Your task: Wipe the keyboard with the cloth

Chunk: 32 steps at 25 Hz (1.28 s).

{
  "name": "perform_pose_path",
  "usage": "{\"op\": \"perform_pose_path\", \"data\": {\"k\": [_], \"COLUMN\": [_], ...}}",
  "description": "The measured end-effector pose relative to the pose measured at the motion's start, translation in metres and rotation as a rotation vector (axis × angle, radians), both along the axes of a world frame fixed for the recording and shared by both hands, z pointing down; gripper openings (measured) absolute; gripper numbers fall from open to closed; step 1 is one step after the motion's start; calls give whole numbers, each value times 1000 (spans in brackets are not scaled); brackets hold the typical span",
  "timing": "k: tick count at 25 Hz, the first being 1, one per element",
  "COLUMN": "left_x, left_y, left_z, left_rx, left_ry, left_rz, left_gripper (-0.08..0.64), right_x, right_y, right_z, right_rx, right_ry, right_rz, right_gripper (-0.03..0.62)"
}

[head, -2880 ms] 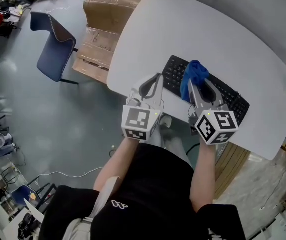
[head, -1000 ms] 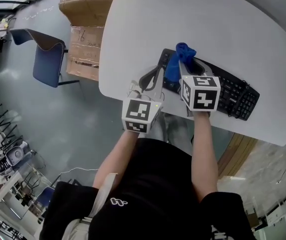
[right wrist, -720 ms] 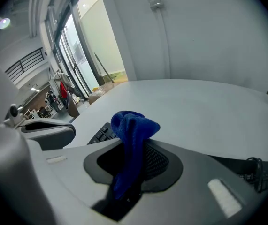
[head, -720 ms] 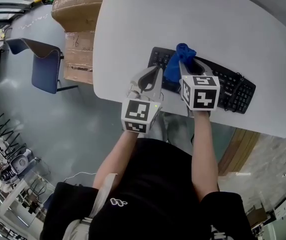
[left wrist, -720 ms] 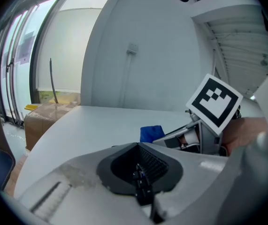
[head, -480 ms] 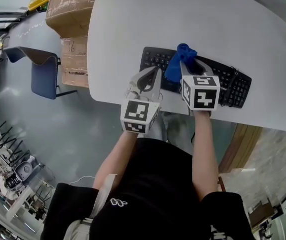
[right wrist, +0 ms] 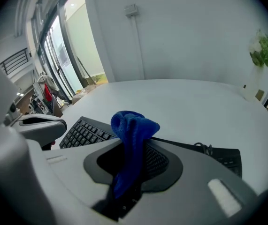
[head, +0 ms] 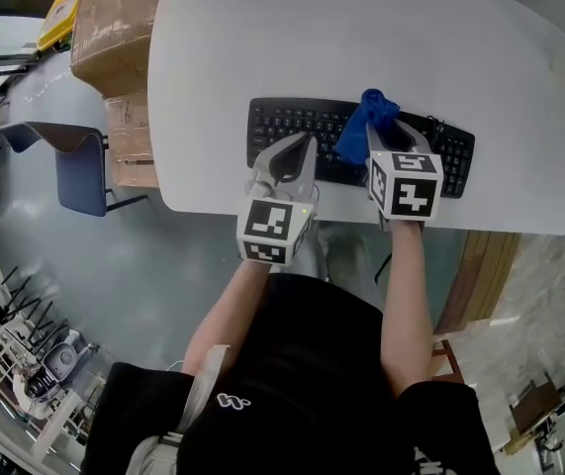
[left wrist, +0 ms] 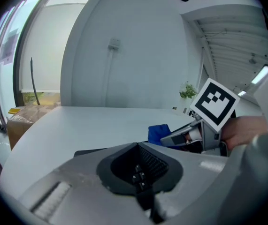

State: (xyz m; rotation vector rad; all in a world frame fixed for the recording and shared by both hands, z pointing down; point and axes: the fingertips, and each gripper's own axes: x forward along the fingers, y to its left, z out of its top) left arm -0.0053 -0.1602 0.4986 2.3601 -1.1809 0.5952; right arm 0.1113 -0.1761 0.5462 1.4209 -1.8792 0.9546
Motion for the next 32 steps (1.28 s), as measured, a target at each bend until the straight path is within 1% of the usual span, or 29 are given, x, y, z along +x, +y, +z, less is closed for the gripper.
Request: {"op": "perform_pose_path", "data": {"k": [12, 15, 19, 23, 27, 32], "left_x": [54, 66, 77, 80, 83, 84], "left_y": [10, 14, 18, 18, 20, 20], "left_z": [4, 5, 6, 7, 5, 4], "left_rx": [-7, -11, -10, -10, -10, -5], "left_ry": [14, 18, 17, 14, 14, 15], "left_rz": [84, 102, 123, 126, 129, 133], "left_gripper": [-2, -2, -2, -2, -2, -2], "right_x": [86, 104, 115, 124, 137, 159], "right_y": [20, 24, 24, 23, 26, 29], "right_z": [-4, -6, -7, -14, -18, -17], "right_rx": [-6, -3, 5, 33, 44, 49], "right_ry": [77, 76, 48, 23, 14, 23], "right_rz": [128, 161, 174, 205, 231, 276], "right_gripper": [98, 98, 100, 100, 101, 101]}}
